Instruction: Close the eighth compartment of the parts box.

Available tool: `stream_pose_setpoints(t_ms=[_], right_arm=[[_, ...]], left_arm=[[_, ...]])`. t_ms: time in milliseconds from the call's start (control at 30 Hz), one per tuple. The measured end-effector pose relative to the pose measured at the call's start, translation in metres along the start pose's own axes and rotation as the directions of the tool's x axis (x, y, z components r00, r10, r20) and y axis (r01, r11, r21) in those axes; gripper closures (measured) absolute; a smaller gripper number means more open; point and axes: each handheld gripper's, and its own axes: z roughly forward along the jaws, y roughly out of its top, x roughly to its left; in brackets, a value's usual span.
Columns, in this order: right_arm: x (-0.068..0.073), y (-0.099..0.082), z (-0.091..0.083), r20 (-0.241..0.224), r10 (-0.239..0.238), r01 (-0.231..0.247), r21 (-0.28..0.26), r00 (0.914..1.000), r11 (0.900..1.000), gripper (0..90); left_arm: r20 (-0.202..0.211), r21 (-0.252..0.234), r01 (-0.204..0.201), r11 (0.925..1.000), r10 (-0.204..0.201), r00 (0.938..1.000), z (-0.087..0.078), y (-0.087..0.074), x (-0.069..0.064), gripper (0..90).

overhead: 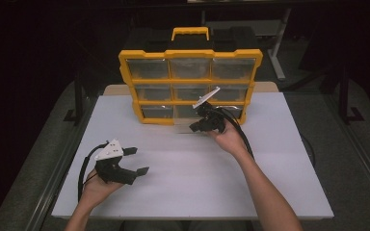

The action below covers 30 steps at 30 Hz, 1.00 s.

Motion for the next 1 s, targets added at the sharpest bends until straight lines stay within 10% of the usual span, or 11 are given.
stream_pose_setpoints(t_ms=[1000], right_arm=[[-0.010, 0.006, 0.003, 0.022, 0.012, -0.012, 0.004, 0.9997, 0.9999, 89.0]], left_arm=[[0.000, 0.000, -0.001, 1.0000, 0.001, 1.0000, 0.000, 0.000, 0.000, 15.1]])
